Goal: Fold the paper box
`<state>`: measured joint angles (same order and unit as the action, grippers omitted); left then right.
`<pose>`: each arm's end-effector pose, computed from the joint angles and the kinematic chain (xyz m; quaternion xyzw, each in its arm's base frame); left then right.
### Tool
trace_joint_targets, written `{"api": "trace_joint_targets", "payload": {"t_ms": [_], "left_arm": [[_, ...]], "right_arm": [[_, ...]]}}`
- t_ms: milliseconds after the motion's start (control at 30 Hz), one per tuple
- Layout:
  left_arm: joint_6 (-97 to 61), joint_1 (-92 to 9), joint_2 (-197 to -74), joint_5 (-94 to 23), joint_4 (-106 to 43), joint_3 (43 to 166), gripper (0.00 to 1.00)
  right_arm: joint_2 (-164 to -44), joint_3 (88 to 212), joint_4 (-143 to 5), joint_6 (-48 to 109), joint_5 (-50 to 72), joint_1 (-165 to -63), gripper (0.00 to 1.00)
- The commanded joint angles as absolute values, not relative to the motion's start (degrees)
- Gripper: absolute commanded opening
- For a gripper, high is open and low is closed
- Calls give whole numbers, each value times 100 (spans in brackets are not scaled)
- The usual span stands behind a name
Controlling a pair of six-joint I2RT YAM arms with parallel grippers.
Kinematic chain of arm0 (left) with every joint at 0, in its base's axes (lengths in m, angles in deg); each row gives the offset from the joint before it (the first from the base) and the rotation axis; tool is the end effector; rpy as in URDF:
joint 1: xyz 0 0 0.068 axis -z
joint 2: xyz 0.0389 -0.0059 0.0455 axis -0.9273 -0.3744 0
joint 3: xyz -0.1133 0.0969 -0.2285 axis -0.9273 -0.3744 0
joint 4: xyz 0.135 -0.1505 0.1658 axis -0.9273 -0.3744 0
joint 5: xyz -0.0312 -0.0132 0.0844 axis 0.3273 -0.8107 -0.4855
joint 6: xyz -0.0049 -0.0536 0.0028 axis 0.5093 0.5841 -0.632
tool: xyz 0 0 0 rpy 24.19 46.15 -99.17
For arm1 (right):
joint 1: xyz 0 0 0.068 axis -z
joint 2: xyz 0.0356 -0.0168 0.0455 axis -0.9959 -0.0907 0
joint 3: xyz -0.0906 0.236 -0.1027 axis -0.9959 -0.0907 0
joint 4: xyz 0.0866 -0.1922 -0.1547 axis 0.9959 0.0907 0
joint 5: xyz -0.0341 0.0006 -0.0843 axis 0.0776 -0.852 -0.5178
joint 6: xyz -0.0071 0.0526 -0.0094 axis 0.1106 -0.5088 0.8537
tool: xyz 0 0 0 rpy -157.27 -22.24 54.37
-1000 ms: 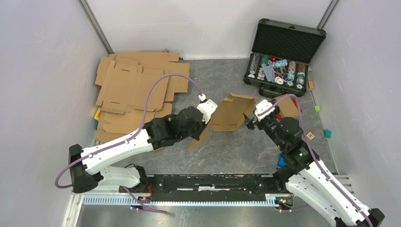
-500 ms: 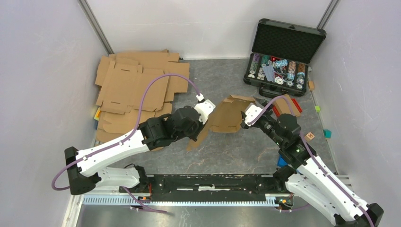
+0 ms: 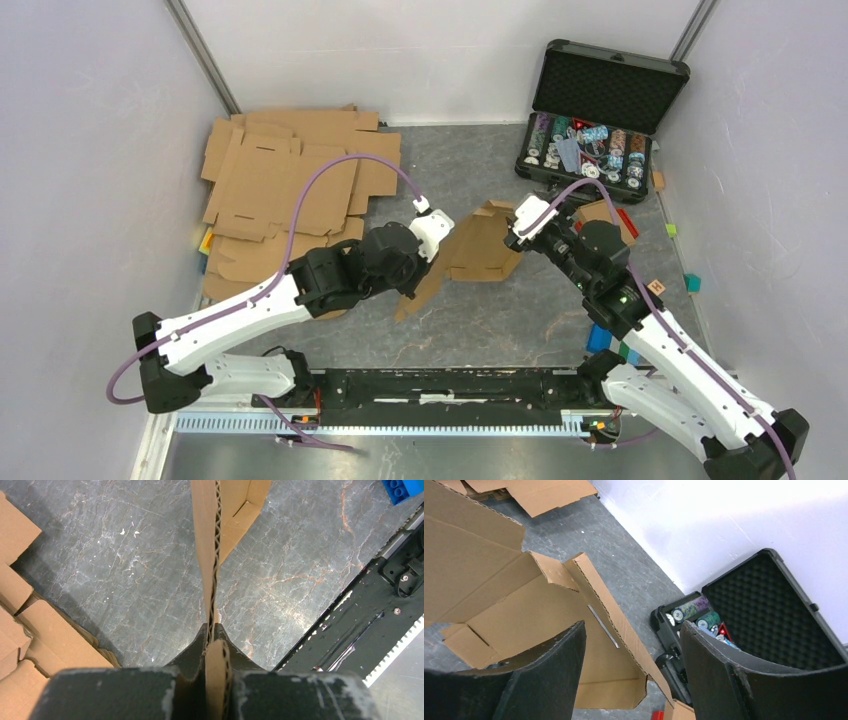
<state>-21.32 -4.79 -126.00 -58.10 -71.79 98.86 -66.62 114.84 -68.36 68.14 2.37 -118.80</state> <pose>0.1175 -0.2132 0.3489 0.3617 0.8168 -0.1633 0.4187 0.1551 0.1036 0.3327 -0.3873 0.6246 0.0106 0.6781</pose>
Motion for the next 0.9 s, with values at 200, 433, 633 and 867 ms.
{"api": "trace_joint_targets", "payload": {"t_ms": [200, 433, 633, 867], "left_arm": [[-2458, -497, -12417, -5542, -7538, 10315, 8], [-2419, -492, -12409, -5573, -7544, 10370, 21], [-2242, -499, -12117, -5941, -7427, 10221, 61], [-1819, -517, -11526, -6660, -7325, 10013, 100]], "right_arm": [[-6767, 11825, -6581, 6615, 564, -11872, 51], [-6778, 11833, -6540, 6367, 486, -11871, 5], [-7152, 12147, -6040, 5024, -516, -11869, 0], [-7667, 11966, -5496, 4268, -760, -11849, 5]]}}
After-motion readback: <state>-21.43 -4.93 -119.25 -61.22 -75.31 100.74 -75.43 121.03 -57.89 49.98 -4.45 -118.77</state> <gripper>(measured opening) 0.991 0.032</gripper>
